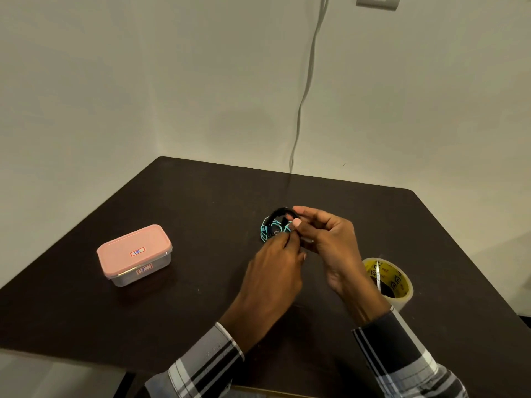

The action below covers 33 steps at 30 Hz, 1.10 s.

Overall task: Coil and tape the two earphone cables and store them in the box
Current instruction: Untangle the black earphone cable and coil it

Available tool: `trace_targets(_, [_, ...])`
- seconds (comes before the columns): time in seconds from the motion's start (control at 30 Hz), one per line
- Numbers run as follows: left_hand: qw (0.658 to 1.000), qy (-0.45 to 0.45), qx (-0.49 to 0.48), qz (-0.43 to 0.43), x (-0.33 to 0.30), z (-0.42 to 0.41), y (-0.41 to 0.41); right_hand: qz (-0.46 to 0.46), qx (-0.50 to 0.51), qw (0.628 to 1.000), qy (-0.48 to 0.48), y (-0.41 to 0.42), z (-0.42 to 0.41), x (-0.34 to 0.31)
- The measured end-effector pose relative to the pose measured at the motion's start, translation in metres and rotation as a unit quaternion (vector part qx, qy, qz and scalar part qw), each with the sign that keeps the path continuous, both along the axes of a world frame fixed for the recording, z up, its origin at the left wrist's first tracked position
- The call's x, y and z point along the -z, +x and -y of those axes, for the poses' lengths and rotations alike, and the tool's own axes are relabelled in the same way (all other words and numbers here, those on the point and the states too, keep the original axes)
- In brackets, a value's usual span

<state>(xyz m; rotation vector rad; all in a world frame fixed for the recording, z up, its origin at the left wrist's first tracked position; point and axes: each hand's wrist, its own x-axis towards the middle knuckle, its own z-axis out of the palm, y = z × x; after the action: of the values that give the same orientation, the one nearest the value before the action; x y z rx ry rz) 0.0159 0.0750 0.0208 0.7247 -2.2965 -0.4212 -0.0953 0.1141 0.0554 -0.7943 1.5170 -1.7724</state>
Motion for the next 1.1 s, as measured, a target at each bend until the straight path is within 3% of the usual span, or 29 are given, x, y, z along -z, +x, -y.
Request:
trace_targets(0.13, [0.997,0.016,0.015,-0.075,-0.006,0.002,0.01,-0.058,-0.009,0.998,-0.01,-0.006,-0.004,-0.008])
trace_targets(0.27, [0.978,0.024,-0.036,-0.203,-0.021,0.025,0.022,-0.129,-0.03,0.991,0.003,-0.014,-0.011,-0.02])
trace_targets(0.33, [0.971,0.045,-0.05,-0.228,-0.026,0.039,0.025,-0.15,-0.046,0.987,0.012,-0.017,-0.015,-0.027])
trace_targets(0.43, [0.963,0.183,0.026,-0.197,-0.036,0.053,0.026,-0.184,-0.078,0.98,0.026,-0.02,-0.019,-0.037])
trace_targets(0.5, [0.922,0.322,0.14,-0.161,-0.043,0.058,0.025,-0.199,-0.104,0.974,0.031,-0.021,-0.021,-0.041])
trace_targets(0.57, [0.896,0.374,0.209,-0.114,-0.045,0.061,0.027,-0.206,-0.125,0.97,0.036,-0.022,-0.022,-0.044])
trace_targets(0.8, [0.88,0.419,0.202,-0.092,-0.035,0.066,0.037,-0.172,-0.173,0.966,0.082,-0.026,-0.019,-0.032])
trace_targets(1.0, [0.91,0.39,0.138,-0.026,-0.012,0.072,0.043,-0.126,-0.137,0.973,0.136,-0.022,-0.011,-0.001])
trace_targets(1.1, [0.94,0.323,0.107,0.014,0.006,0.076,0.044,-0.121,-0.109,0.973,0.163,-0.017,-0.008,0.022])
